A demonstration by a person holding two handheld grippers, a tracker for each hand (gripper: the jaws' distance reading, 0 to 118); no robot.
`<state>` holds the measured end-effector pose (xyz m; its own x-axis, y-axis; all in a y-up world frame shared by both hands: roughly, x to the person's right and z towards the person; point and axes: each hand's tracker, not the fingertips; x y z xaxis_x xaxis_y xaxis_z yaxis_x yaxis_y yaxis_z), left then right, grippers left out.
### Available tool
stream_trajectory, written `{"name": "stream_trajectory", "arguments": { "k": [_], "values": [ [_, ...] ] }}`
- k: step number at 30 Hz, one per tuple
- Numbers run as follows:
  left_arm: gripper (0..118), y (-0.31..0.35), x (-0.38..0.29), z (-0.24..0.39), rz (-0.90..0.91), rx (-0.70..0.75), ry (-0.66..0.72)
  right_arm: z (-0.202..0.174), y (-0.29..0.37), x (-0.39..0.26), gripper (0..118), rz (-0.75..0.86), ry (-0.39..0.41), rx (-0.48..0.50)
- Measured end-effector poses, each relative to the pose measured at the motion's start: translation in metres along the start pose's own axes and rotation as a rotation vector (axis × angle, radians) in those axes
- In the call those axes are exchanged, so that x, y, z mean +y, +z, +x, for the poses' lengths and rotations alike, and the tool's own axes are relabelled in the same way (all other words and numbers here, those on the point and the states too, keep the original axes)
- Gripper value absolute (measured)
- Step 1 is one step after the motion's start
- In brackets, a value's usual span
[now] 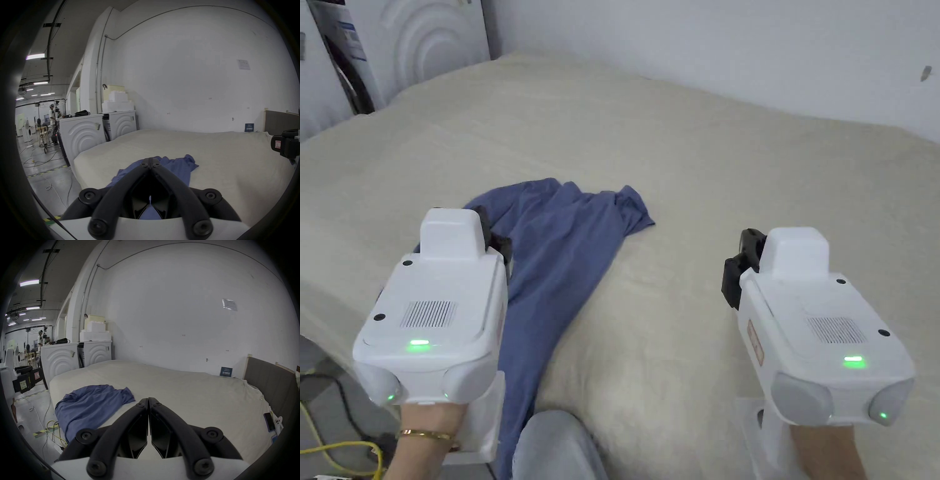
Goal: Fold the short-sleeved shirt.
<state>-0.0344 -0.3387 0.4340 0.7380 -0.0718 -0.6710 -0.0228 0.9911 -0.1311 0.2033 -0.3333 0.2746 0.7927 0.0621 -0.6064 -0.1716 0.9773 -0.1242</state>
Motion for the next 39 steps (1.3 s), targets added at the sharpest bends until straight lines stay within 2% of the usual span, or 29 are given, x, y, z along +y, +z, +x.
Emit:
{"name": "stream_trajectory", "arguments": {
  "k": [5, 7, 8, 12, 13, 17, 22, 28, 34, 39],
  "values": [
    [0, -0.002, -0.003, -0.015, -0.013, 0.048, 0.014, -0.016, -0.008, 0.002, 0, -0.002, 0.015, 0.045],
    [10, -0.006, -0.005, -0.019, -0.038, 0.032, 0.055, -0.02, -0.011, 0.002, 0, -0.006, 0.012, 0.057],
    [20, -0.009, -0.005, -0.021, -0.045, 0.024, 0.073, -0.022, -0.012, 0.002, 0, -0.008, 0.012, 0.063],
    [104, -0.025, -0.006, -0.022, -0.098, -0.019, 0.067, -0.028, -0.016, 0.003, 0, -0.011, 0.02, 0.078],
    [116, -0.029, -0.006, -0.022, -0.1, -0.021, 0.062, -0.029, -0.017, 0.003, 0, -0.01, 0.018, 0.081],
    [118, -0.051, -0.002, -0.024, -0.155, -0.09, 0.056, -0.033, -0.025, 0.006, 0, -0.01, 0.006, 0.093],
    [118, -0.09, 0.004, -0.017, -0.184, -0.089, 0.029, -0.037, -0.038, 0.012, 0, -0.003, -0.009, 0.106],
    [118, -0.176, 0.001, -0.003, -0.286, -0.139, -0.044, -0.037, -0.062, 0.014, 0, -0.014, -0.017, 0.124],
    [118, -0.287, -0.02, 0.022, -0.497, -0.196, -0.061, -0.029, -0.092, 0.004, 0, -0.076, -0.01, 0.116],
    [117, -0.354, -0.051, 0.048, -0.694, -0.255, -0.147, -0.018, -0.112, -0.012, 0, -0.132, 0.005, 0.073]
  ]
}}
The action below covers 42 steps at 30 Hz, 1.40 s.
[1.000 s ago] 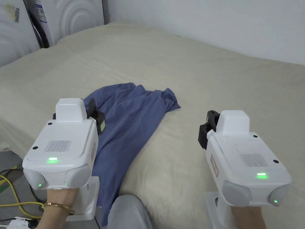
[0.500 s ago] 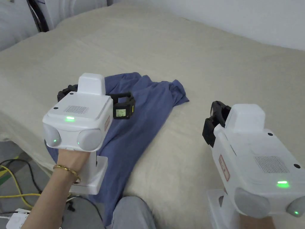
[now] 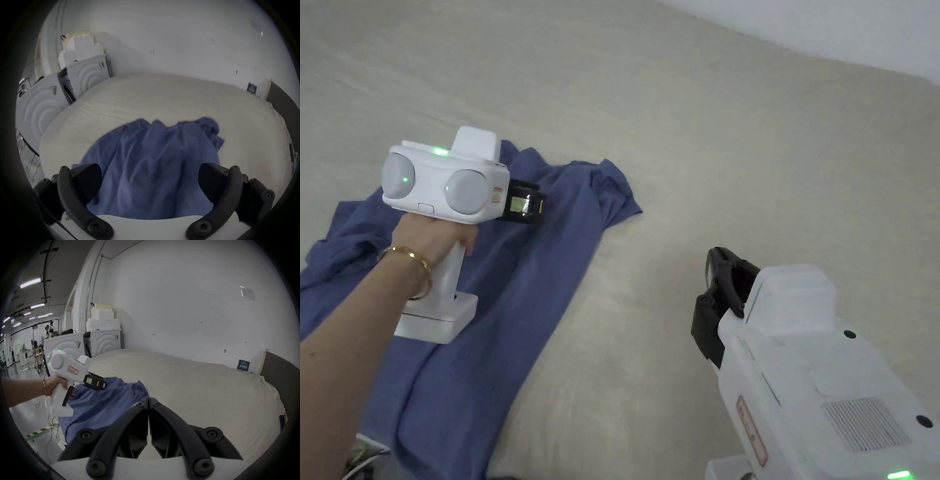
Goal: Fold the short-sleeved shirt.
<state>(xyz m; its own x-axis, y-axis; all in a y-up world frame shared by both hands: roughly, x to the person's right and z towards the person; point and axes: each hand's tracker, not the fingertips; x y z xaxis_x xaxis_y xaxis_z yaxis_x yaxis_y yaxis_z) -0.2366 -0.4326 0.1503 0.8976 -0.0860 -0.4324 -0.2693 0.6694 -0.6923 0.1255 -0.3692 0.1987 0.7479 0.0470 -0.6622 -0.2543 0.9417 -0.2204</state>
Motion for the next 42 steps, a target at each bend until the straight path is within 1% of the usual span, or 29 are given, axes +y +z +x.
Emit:
{"name": "stream_trajectory", "arguments": {
  "k": [3, 5, 6, 7, 8, 9, 10, 11, 12, 13, 14, 15, 16, 17, 20, 23, 26, 29, 32, 35, 38, 42],
  "values": [
    [106, -0.029, -0.001, 0.008, -0.125, 0.012, -0.038, 0.009, -0.01, -0.008, 0, -0.034, -0.009, -0.021],
    [103, -0.045, -0.007, 0.015, -0.201, 0.018, -0.087, 0.014, -0.014, -0.013, 0, -0.055, -0.014, -0.032],
    [95, -0.05, -0.01, 0.017, -0.237, 0.022, -0.094, 0.016, -0.016, -0.015, 0, -0.063, -0.014, -0.036],
    [90, -0.053, -0.012, 0.018, -0.261, 0.025, -0.09, 0.018, -0.017, -0.017, 0, -0.068, -0.014, -0.04],
    [86, -0.05, -0.011, 0.017, -0.232, -0.033, -0.031, 0.019, -0.018, -0.019, 0, -0.072, -0.014, -0.043],
    [77, -0.049, -0.008, 0.016, -0.255, -0.03, 0.002, 0.021, -0.018, -0.021, 0, -0.075, -0.016, -0.045],
    [66, -0.046, -0.004, 0.013, -0.27, -0.05, 0.022, 0.021, -0.018, -0.022, 0, -0.077, -0.017, -0.048],
    [51, -0.042, -0.002, 0.013, -0.271, -0.084, 0.016, 0.021, -0.018, -0.024, 0, -0.081, -0.016, -0.052],
    [16, -0.038, -0.001, 0.015, -0.265, -0.094, -0.011, 0.021, -0.018, -0.025, 0, -0.086, -0.015, -0.053],
    [0, -0.035, 0.0, 0.018, -0.263, -0.068, -0.046, 0.021, -0.017, -0.026, 0, -0.09, -0.02, -0.052],
    [0, -0.04, 0.001, 0.015, -0.258, -0.033, -0.078, 0.02, -0.014, -0.026, 0, -0.092, -0.029, -0.052],
    [0, -0.039, -0.006, 0.013, -0.248, 0.0, -0.044, 0.02, -0.011, -0.027, 0, -0.094, -0.034, -0.053],
    [0, -0.035, -0.011, 0.014, -0.235, -0.028, 0.027, 0.019, -0.007, -0.027, 0, -0.094, -0.037, -0.056],
    [0, -0.03, -0.016, 0.014, -0.219, -0.007, 0.058, 0.02, -0.001, -0.026, 0, -0.093, -0.037, -0.057],
    [0, 0.002, -0.021, 0.01, -0.098, -0.038, 0.168, 0.023, 0.016, -0.023, 0, -0.083, -0.012, -0.068],
    [0, 0.041, -0.021, -0.004, 0.022, -0.038, 0.293, 0.028, 0.039, -0.018, 0, -0.057, -0.013, -0.086],
    [0, 0.093, -0.02, -0.01, 0.115, -0.013, 0.268, 0.031, 0.067, -0.012, 0, -0.019, -0.018, -0.1],
    [0, 0.145, -0.017, -0.021, 0.19, -0.027, 0.308, 0.031, 0.097, -0.008, 0, 0.026, -0.011, -0.113],
    [0, 0.189, -0.009, -0.031, 0.251, -0.03, 0.31, 0.03, 0.123, -0.007, 0, 0.061, -0.018, -0.114],
    [0, 0.238, -0.001, -0.028, 0.342, -0.004, 0.277, 0.029, 0.148, -0.009, 0, 0.102, -0.025, -0.12],
    [0, 0.285, 0.02, -0.027, 0.445, -0.05, 0.309, 0.031, 0.168, -0.012, 0, 0.123, -0.042, -0.126],
    [0, 0.359, 0.059, -0.006, 0.582, -0.056, 0.22, 0.042, 0.195, -0.013, 0, 0.169, -0.058, -0.17]
  ]
}}
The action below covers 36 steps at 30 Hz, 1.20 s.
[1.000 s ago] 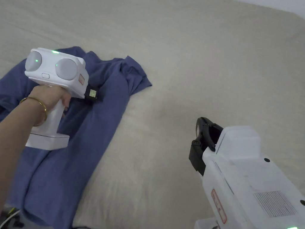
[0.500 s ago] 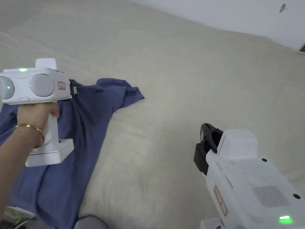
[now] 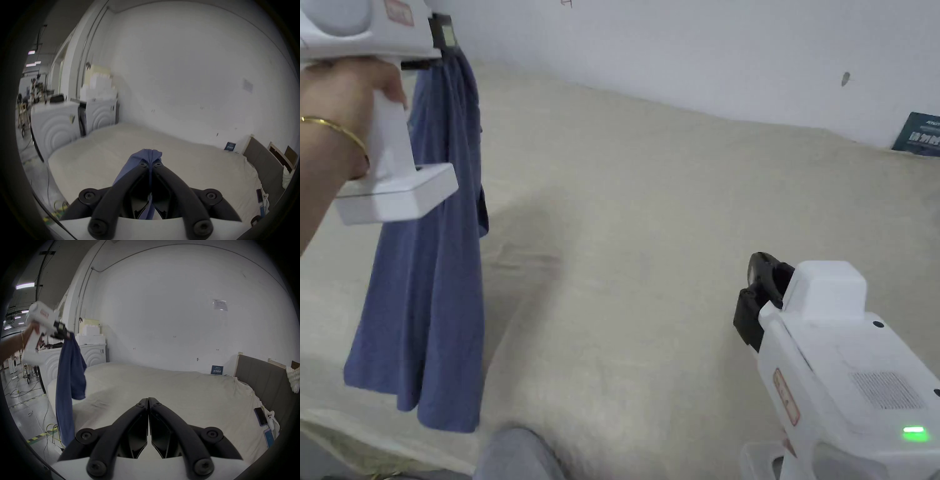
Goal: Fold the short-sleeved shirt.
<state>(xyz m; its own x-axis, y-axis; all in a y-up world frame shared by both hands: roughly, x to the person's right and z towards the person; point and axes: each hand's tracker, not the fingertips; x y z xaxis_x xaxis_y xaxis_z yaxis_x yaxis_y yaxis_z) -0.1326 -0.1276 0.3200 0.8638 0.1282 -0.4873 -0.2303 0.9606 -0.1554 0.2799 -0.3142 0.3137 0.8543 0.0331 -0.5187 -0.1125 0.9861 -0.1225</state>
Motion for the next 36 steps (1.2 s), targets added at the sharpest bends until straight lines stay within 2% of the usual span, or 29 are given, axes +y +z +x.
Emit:
{"name": "stream_trajectory", "arguments": {
  "k": [5, 10, 18, 26, 30, 32, 36],
  "values": [
    [0, 0.042, 0.078, 0.049, 0.152, -0.143, 0.039, 0.027, 0.026, 0.005, 0, 0.033, -0.032, -0.085],
    [0, 0.058, 0.123, 0.112, 0.246, -0.219, -0.037, 0.056, 0.052, 0.006, 0, 0.059, -0.049, -0.186],
    [0, 0.038, 0.131, 0.221, 0.223, -0.387, -0.097, 0.1, 0.094, 0.003, 0, 0.055, -0.036, -0.371],
    [0, -0.018, 0.049, 0.304, 0.024, -0.534, -0.159, 0.134, 0.132, -0.003, 0, 0.029, -0.043, -0.511],
    [0, -0.053, -0.026, 0.329, -0.112, -0.55, -0.223, 0.141, 0.139, -0.009, 0, 0.011, -0.044, -0.548],
    [0, -0.034, -0.077, 0.339, -0.185, -0.55, -0.273, 0.143, 0.141, -0.011, 0, 0.007, -0.056, -0.552],
    [0, -0.056, -0.168, 0.344, -0.37, -0.527, -0.326, 0.146, 0.134, -0.018, 0, -0.014, -0.076, -0.558]
  ]
}}
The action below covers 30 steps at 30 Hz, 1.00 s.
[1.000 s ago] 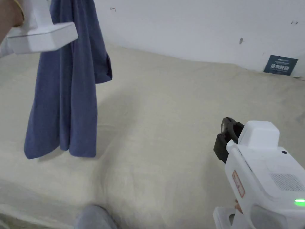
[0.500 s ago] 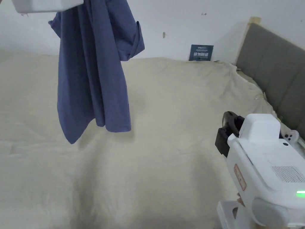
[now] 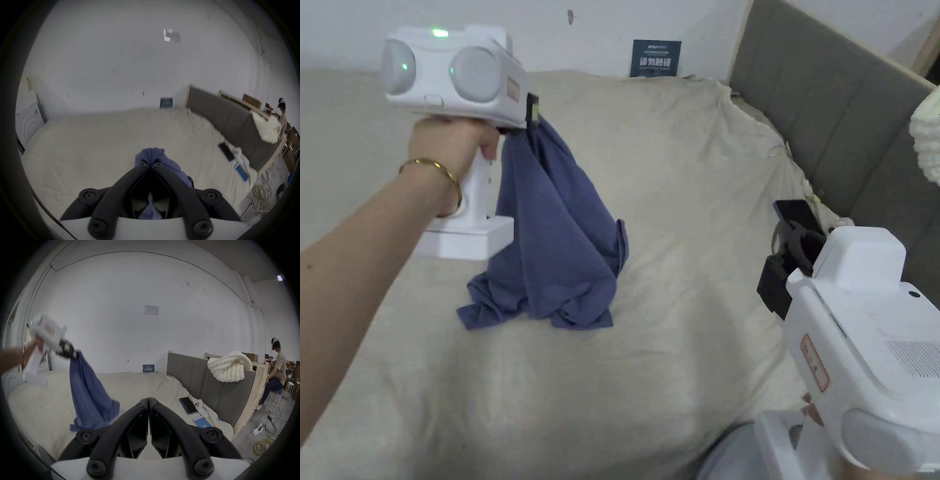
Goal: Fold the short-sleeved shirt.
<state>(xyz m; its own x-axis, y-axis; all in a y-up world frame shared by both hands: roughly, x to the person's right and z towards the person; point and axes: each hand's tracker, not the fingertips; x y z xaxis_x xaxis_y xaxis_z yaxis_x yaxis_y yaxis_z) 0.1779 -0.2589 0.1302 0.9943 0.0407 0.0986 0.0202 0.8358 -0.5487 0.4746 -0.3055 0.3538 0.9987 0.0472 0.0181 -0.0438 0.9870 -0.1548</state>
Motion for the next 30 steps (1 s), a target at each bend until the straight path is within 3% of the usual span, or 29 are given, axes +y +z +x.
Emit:
{"name": "stream_trajectory", "arguments": {
  "k": [10, 12, 15, 20, 22, 24, 30],
  "values": [
    [0, -0.092, -0.149, 0.013, -0.369, 0.013, -0.046, -0.009, -0.028, -0.021, 0, -0.101, -0.011, 0.014],
    [21, -0.098, -0.161, 0.014, -0.4, 0.017, -0.051, -0.011, -0.033, -0.024, 0, -0.114, -0.006, 0.017],
    [71, -0.091, -0.162, 0.007, -0.379, -0.004, 0.006, -0.013, -0.037, -0.024, 0, -0.125, 0.001, 0.03],
    [111, -0.054, -0.12, -0.024, -0.198, -0.158, 0.258, -0.02, -0.044, -0.019, 0, -0.111, 0.009, 0.056],
    [114, -0.027, -0.1, -0.038, -0.072, -0.161, 0.344, -0.025, -0.046, -0.015, 0, -0.097, 0.014, 0.07],
    [114, -0.003, -0.088, -0.045, 0.043, -0.106, 0.326, -0.031, -0.049, -0.011, 0, -0.082, 0.021, 0.088],
    [114, 0.071, -0.088, -0.049, 0.344, 0.185, 0.089, -0.048, -0.06, 0.004, 0, -0.024, 0.036, 0.133]
  ]
}}
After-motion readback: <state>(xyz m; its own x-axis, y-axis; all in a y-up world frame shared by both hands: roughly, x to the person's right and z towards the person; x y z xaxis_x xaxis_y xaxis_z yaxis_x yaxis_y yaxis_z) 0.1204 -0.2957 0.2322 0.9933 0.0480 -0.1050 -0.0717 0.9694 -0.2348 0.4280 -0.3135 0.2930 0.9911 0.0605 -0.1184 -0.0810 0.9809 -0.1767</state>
